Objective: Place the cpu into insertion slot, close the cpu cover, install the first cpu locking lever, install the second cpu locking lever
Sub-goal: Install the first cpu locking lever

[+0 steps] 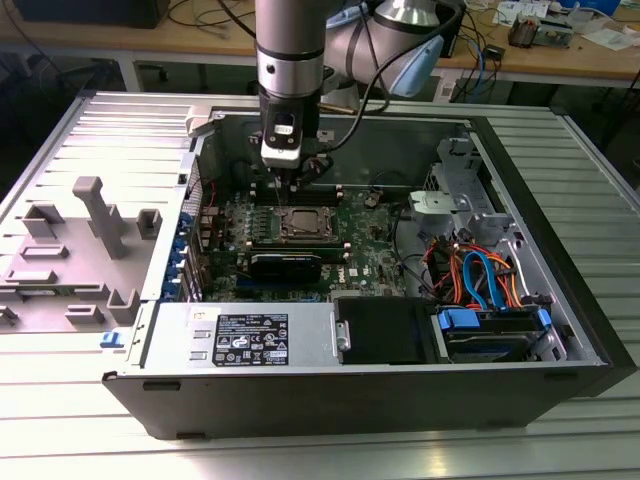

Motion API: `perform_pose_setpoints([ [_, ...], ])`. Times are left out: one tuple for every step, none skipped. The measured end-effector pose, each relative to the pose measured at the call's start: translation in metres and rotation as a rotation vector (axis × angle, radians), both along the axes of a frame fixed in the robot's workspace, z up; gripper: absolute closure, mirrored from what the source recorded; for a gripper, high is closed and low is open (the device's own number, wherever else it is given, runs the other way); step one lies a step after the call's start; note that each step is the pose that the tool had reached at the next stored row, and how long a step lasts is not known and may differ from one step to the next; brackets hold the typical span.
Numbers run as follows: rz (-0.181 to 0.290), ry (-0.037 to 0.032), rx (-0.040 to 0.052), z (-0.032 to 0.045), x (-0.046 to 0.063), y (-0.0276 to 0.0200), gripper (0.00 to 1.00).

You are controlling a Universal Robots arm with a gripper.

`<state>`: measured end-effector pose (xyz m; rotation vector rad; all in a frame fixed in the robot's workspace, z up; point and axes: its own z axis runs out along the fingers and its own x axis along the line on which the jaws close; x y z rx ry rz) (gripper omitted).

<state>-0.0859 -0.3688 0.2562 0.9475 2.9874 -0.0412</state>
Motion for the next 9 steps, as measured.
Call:
perform_pose_setpoints([
  [0.012,-0.0001,0.0001,0.0004,0.0000,0.0000,0.89],
  [0.038,-0.0002,0.0003,0.0003,0.0000,0.0001,0.89],
  [0.061,-0.0002,0.0003,0.0003,0.0000,0.0001,0.89],
  [0.084,0.0000,0.0003,0.0003,0.0000,0.0000,0.89],
  [0.110,-0.0001,0.0027,-0.0004,-0.0004,0.0000,0.89],
  [0.124,-0.0001,0.0039,-0.0006,-0.0019,0.0000,0.89],
  [0.132,-0.0001,0.0043,-0.0008,-0.0037,0.0000,0.89],
  [0.137,-0.0001,0.0043,-0.0009,-0.0052,0.0000,0.89],
  [0.145,-0.0001,0.0044,-0.0010,-0.0074,0.0000,0.89],
])
